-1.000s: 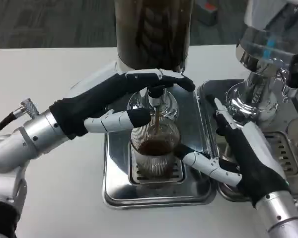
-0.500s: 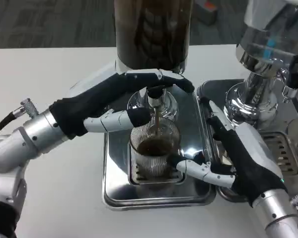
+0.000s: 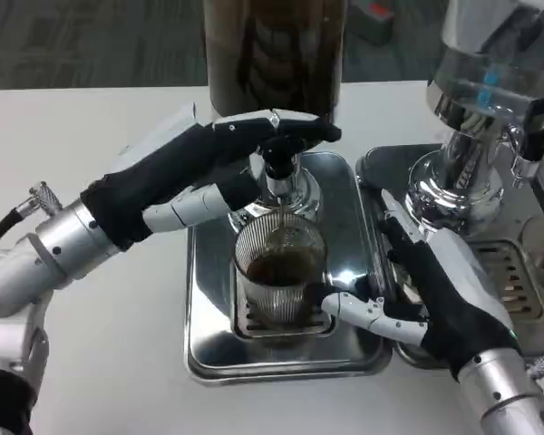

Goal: Grasp the cup under the faucet to collect the drink, then remove the cup.

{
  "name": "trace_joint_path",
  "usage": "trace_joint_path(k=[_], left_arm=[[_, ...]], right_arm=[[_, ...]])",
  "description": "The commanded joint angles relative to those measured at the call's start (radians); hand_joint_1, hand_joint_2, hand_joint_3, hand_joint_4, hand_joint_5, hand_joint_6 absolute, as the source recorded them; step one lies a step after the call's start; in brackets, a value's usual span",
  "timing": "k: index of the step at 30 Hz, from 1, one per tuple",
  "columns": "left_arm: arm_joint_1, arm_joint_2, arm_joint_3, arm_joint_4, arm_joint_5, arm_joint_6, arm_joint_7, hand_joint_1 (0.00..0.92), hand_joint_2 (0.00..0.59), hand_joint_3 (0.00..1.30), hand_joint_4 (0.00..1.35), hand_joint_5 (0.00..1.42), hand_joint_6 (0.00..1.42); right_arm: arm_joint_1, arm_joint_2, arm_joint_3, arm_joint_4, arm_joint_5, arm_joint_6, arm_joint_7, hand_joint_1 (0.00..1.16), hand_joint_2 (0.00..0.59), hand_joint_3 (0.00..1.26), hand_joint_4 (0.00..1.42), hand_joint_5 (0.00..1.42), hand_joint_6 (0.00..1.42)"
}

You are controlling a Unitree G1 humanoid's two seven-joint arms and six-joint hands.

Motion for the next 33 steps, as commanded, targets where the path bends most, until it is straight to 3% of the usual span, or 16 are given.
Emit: trace_joint_path(k=[1,13,19,21,33], left_arm=[[-0.010,-0.009,0.023,0.026,-0.027,0.046,-0.029,0.000,0.113,0.29,0.18,0.16,0.22],[-0.031,-0.040,0.091,0.025,-0.093,0.147,-0.067,0.000,0.115,0.29,0.17,0.17,0.22],[-0.029,-0.057,0.131,0.007,-0.111,0.142,-0.062,0.000,0.115,0.31,0.16,0.17,0.23],[-0.031,-0.061,0.144,0.000,-0.121,0.142,-0.057,0.000,0.115,0.32,0.16,0.17,0.23],[-0.009,-0.091,0.227,-0.062,-0.177,0.141,-0.030,0.000,0.114,0.33,0.18,0.20,0.28]], right_arm=[[-0.011,0.004,0.003,0.012,0.005,-0.003,-0.017,0.41,0.119,0.00,0.00,0.10,0.23],[-0.013,0.007,0.011,0.019,0.006,-0.006,-0.026,0.33,0.119,0.00,0.00,0.10,0.23],[-0.014,0.007,0.013,0.020,0.010,-0.007,-0.029,0.35,0.131,0.00,0.00,0.10,0.23],[-0.016,0.007,0.013,0.023,0.013,-0.008,-0.030,0.32,0.105,0.00,0.00,0.10,0.23],[-0.021,0.005,0.013,0.034,0.031,-0.023,-0.041,0.30,0.086,0.00,0.00,0.10,0.21]])
